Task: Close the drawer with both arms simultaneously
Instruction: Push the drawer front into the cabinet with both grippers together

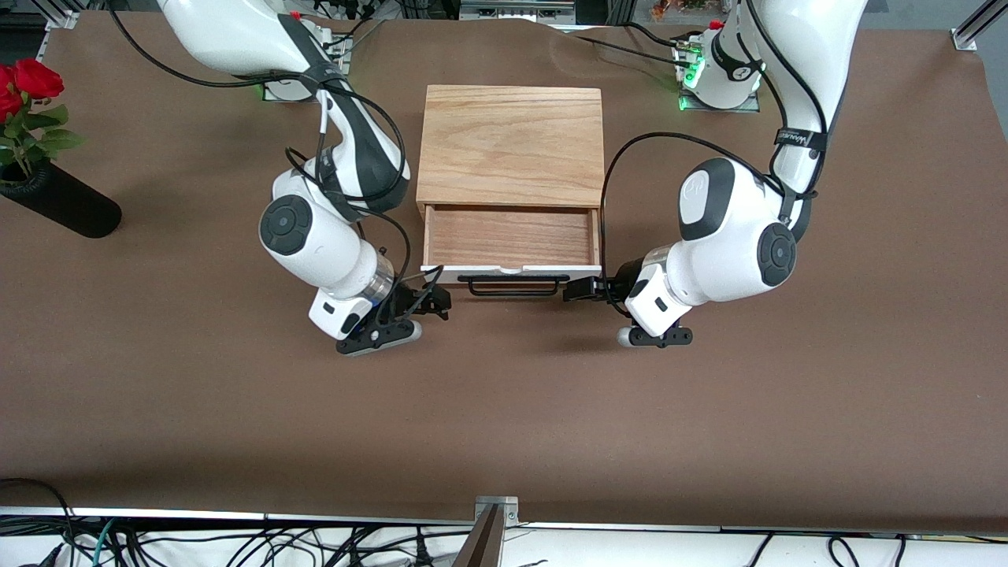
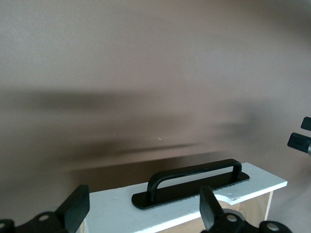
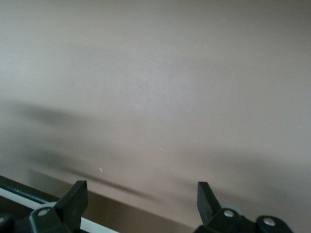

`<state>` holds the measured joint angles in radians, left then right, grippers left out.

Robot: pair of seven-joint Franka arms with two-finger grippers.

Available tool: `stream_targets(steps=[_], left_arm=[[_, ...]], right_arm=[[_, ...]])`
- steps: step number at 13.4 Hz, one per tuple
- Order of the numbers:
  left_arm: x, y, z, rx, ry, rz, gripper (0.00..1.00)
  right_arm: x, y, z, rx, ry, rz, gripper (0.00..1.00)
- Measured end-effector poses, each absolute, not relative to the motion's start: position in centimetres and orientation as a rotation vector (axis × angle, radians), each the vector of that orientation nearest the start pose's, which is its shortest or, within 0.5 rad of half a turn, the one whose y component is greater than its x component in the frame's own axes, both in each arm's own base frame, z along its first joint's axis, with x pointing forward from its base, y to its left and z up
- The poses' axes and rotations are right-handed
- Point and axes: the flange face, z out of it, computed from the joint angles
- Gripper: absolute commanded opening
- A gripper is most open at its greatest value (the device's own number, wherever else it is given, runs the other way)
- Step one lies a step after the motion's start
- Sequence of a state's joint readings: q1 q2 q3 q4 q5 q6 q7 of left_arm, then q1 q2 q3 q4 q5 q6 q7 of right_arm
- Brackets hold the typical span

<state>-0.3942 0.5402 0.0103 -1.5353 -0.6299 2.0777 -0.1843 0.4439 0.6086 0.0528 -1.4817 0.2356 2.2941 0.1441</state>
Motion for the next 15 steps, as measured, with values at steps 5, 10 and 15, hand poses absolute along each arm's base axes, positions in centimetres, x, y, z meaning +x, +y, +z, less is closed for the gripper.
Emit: stream_targets(steps=[5,10,15], left_arm=[[63.3,-30.7,32.3,2.611,0.13,-0.262,1.0],[62.6,-31.7,30.9,2.61,0.114,-0.307,1.0],[62.3,-31.7,30.3,2.612,0.111,-0.341,1.0]], right_arm=[[61.5,39.0,31.3,-2.861,-0.302,-0.071,1.0],[60.5,38.5,30.1,-2.863,-0.261,0.127,1.0],[60.3,38.1,30.2,-2.87,-0.262,0.181,1.0]])
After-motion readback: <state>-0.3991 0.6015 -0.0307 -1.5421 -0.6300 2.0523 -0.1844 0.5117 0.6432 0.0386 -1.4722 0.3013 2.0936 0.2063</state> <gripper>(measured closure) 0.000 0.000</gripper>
